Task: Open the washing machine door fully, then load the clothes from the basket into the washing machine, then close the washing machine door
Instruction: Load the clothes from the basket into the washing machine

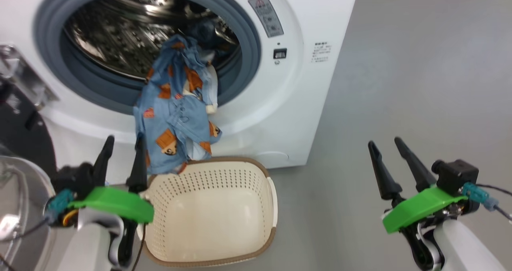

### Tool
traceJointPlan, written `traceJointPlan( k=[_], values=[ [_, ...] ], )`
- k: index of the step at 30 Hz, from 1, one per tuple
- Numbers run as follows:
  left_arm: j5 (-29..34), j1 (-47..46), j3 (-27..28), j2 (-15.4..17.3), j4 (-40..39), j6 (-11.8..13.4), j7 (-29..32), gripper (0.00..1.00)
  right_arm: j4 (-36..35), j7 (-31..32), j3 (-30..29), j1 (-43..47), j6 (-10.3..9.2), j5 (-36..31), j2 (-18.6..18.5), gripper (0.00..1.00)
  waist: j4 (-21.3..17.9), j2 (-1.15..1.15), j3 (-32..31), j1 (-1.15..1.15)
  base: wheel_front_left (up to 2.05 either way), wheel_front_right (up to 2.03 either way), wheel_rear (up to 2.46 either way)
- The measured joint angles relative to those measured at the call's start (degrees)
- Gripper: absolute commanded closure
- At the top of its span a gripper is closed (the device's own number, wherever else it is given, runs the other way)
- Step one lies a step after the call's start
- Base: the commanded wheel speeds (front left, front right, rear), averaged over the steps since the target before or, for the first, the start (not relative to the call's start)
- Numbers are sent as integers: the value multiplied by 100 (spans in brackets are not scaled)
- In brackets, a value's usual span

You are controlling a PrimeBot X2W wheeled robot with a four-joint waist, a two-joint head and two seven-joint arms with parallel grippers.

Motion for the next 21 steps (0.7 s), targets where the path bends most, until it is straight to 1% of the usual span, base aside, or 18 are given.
traceJointPlan(
  k=[4, 8, 10, 14, 17, 21],
  values=[
    [288, 527, 246, -19, -436, 83, 0, 0, 35, 0, 71, 172, 0, 18, -5, 0, 64, 0, -257, 1, 0, 0, 0],
    [467, 1060, 393, -71, -803, 85, 0, 0, 31, 0, 88, 331, 0, 127, -35, 0, 107, 0, -482, 0, 0, 0, 0],
    [489, 1229, 448, -149, -940, 85, 0, 0, 31, 0, 79, 379, 0, 151, -55, 0, 136, 0, -551, 0, 0, 0, 0],
    [525, 1439, 550, -249, -1096, 83, 0, 0, 15, 0, 29, 436, 0, 151, -74, 0, 193, 0, -616, 0, 0, 0, 0],
    [563, 1533, 567, -274, -1137, 83, 0, 0, 1, 0, 8, 435, 0, 152, -82, 0, 215, 0, -616, 0, 0, 0, 0],
    [609, 1560, 570, -389, -1174, 82, 0, 0, -12, 0, -11, 435, 0, 192, -112, 0, 245, 0, -581, 0, 0, 0, 0]
  ],
)
